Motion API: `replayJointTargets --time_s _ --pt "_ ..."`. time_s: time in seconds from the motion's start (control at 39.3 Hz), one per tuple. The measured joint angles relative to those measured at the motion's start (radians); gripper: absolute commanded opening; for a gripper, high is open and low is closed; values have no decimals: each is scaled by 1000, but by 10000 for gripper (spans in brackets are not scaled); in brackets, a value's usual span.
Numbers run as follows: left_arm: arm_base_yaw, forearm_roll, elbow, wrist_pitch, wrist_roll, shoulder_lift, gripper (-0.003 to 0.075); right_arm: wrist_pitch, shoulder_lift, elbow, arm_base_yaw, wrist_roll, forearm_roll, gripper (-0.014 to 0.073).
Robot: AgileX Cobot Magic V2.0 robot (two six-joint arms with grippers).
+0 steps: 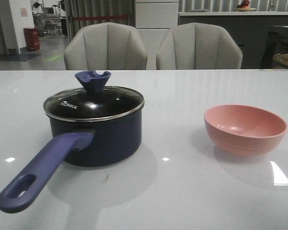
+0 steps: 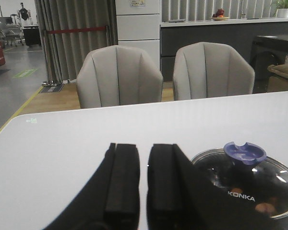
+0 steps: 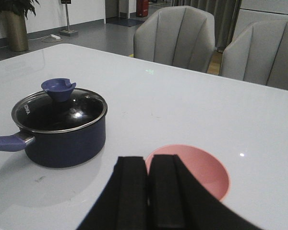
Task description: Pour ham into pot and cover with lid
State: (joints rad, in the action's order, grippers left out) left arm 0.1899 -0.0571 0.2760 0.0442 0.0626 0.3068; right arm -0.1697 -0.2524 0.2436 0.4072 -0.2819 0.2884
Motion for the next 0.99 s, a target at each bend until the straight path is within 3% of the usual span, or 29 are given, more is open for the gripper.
replayJointTargets --time_s 0.43,0.74,0.99 --pt "-11 7 -67 -56 0 -15 134 0 0 0 0 0 0 147" --pt "-105 17 -278 -60 0 -215 134 0 0 0 0 0 0 147" --pt "-111 21 -280 -19 -8 -311 134 0 0 0 0 0 0 147"
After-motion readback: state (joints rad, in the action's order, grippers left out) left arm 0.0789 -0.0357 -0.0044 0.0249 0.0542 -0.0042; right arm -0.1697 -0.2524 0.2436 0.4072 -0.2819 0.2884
